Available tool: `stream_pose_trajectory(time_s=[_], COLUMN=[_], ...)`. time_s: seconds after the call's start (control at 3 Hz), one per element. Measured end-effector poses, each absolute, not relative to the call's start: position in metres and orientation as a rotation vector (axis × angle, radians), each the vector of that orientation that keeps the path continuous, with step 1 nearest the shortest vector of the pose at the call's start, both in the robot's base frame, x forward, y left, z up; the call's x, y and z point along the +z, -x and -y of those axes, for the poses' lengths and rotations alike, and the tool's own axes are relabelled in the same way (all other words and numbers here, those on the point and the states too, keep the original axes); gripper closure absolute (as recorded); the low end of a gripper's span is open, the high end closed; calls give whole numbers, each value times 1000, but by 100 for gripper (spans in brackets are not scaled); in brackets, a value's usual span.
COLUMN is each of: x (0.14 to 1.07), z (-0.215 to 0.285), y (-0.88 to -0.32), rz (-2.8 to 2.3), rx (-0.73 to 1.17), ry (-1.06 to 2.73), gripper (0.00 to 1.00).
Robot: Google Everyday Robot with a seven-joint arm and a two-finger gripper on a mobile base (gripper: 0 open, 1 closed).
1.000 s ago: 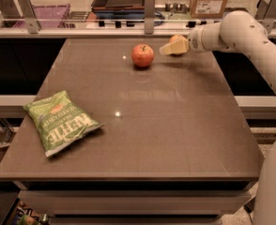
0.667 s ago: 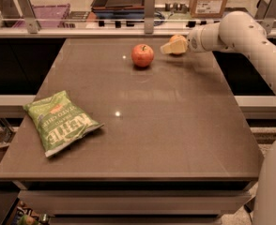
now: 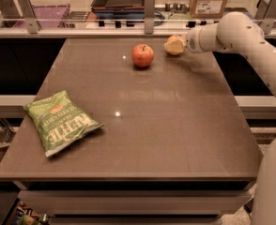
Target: Move orange near green jalapeno chip bag
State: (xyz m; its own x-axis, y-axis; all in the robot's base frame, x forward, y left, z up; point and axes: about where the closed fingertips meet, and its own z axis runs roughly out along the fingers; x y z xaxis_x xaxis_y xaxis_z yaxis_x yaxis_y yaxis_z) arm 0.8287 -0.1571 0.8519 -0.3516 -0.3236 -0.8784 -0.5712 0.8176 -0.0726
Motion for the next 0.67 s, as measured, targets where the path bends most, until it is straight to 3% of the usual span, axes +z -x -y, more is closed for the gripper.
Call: stream_pose_trajectory(time_s=[0.33,0.67], x=[850,848], z=[155,152], y=[-829,-830], rz=[-1968,-1970], rx=[304,308], ry=[669,672], gripper=[86,100])
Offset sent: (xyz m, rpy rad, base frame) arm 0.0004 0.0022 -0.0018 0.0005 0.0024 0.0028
